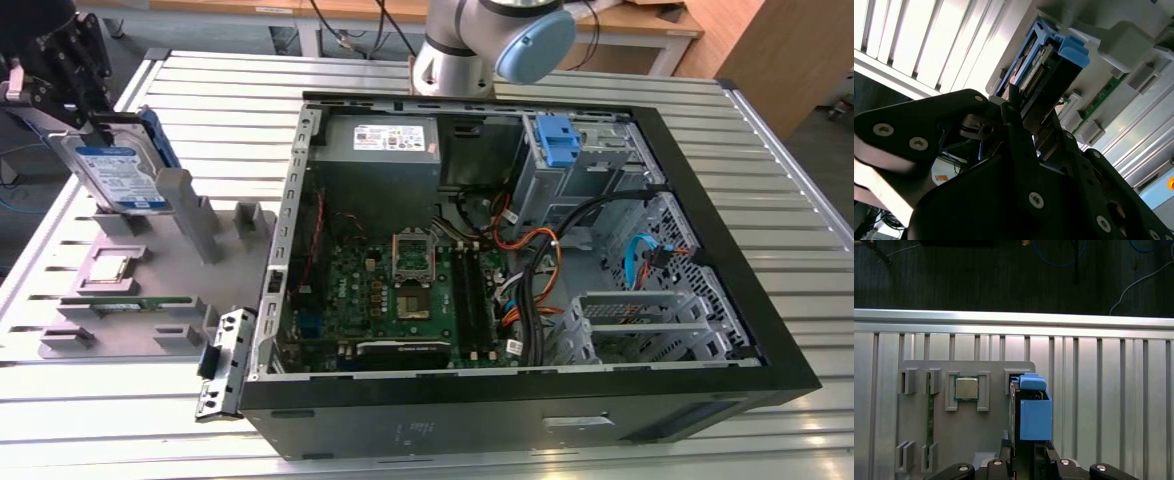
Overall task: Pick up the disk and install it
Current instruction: 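Pick up the disk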
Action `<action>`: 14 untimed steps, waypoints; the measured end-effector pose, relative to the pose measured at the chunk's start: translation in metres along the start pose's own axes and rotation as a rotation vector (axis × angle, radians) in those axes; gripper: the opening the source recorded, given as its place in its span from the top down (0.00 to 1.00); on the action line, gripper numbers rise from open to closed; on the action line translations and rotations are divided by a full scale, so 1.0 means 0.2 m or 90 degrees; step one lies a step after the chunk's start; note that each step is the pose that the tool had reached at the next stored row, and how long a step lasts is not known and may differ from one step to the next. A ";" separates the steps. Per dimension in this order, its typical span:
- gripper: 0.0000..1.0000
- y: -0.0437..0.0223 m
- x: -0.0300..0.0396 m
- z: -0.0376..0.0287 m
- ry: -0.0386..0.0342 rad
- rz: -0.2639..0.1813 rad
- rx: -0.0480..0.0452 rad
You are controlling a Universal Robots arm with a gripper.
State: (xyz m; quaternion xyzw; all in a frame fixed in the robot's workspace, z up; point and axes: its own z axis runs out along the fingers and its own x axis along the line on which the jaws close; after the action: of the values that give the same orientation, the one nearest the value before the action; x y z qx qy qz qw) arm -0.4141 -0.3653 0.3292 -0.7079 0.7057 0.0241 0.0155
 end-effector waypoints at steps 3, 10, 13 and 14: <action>0.65 0.000 0.000 -0.001 0.0000 0.000 -0.0001; 0.65 0.000 0.000 -0.001 -0.0003 0.000 -0.0001; 0.65 0.000 0.000 0.000 -0.0004 0.000 -0.0001; 0.65 0.000 0.000 -0.001 -0.0004 0.000 -0.0001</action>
State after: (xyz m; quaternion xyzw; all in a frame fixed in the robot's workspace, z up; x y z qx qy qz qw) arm -0.4141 -0.3653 0.3293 -0.7079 0.7057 0.0244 0.0156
